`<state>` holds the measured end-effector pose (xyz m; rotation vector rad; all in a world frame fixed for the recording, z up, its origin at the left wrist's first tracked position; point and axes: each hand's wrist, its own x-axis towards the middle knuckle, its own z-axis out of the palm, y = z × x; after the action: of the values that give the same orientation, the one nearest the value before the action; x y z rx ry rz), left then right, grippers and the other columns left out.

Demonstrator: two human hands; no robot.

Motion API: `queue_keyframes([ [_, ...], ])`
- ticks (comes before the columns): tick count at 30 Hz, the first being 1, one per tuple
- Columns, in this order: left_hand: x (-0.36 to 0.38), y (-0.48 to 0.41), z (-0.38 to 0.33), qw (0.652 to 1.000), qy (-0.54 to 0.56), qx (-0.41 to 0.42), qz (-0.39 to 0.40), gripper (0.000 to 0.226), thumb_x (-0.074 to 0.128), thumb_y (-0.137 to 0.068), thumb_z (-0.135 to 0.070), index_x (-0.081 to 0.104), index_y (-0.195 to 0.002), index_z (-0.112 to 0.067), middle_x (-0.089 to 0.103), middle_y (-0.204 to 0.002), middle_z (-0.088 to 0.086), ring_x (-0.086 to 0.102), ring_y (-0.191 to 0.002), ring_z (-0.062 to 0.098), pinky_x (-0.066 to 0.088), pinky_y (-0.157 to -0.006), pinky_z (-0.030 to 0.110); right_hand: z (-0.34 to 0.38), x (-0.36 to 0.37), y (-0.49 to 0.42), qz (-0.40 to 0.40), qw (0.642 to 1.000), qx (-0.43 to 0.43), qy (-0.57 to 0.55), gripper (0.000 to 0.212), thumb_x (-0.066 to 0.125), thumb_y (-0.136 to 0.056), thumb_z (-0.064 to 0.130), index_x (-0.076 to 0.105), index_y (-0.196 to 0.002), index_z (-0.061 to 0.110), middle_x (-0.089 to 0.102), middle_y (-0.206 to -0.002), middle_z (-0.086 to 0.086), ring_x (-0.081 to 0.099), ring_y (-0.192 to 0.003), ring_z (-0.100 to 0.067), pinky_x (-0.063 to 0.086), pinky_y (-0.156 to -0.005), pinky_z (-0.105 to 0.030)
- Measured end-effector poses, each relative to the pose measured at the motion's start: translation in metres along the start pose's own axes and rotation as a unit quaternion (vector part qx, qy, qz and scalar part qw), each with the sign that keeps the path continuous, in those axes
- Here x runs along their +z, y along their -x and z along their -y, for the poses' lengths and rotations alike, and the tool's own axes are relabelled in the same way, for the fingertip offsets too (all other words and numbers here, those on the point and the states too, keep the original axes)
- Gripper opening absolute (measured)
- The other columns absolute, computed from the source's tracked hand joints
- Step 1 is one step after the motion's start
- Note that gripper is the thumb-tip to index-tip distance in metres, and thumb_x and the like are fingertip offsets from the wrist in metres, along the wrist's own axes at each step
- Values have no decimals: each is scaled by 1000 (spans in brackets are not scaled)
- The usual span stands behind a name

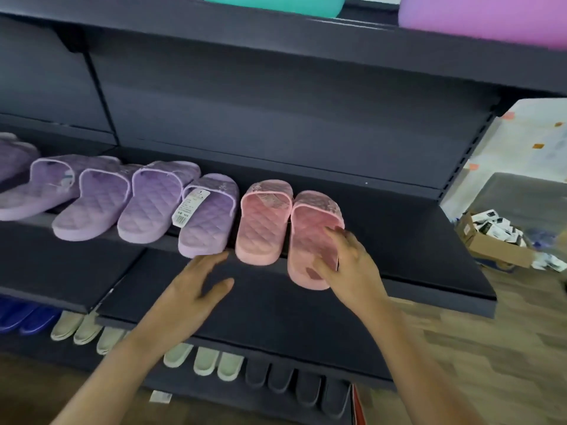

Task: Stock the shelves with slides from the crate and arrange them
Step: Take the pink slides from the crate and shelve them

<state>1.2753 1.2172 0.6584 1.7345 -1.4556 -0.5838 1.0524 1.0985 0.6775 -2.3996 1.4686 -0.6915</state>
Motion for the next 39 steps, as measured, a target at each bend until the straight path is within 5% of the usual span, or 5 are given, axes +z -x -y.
queue_keyframes([
  [5,-20,38,16,994,-94,-7,-59,39,58,-89,-21,52,-127,-19,49,-123,-9,48,-115,9,35,-94,21,26,10,28,5,996,-77,-36,39,61,-85,31,59,-118,11,60,-121,-5,60,-102,-27,51,-83,-44],
  [9,-45,66,28,981,-153,-29,-112,36,59,-88,-21,56,-124,-18,53,-123,-4,53,-111,20,47,-89,35,59,19,40,34,991,-122,-36,46,61,-88,34,53,-128,15,55,-131,-2,50,-120,-20,43,-98,-38],
  [15,-103,114,51,949,-238,-85,-191,33,56,-89,-20,58,-122,-17,56,-125,-1,55,-106,26,45,-85,38,125,54,49,79,980,-184,-9,66,33,-81,56,55,-127,15,57,-128,-2,52,-119,-22,39,-96,-38],
  [19,-149,158,80,923,-291,-122,-220,30,58,-89,-22,60,-119,-18,59,-121,1,58,-101,27,45,-84,40,185,79,54,108,969,-223,-15,57,43,-85,52,52,-130,18,53,-132,-1,48,-124,-20,35,-100,-37],
  [39,-352,391,222,806,-340,-364,-319,38,54,-90,-31,55,-126,-20,56,-127,1,47,-122,25,39,-100,44,499,242,128,289,860,-420,-30,54,42,-92,49,30,-142,33,30,-148,14,25,-136,-7,22,-111,-28],
])
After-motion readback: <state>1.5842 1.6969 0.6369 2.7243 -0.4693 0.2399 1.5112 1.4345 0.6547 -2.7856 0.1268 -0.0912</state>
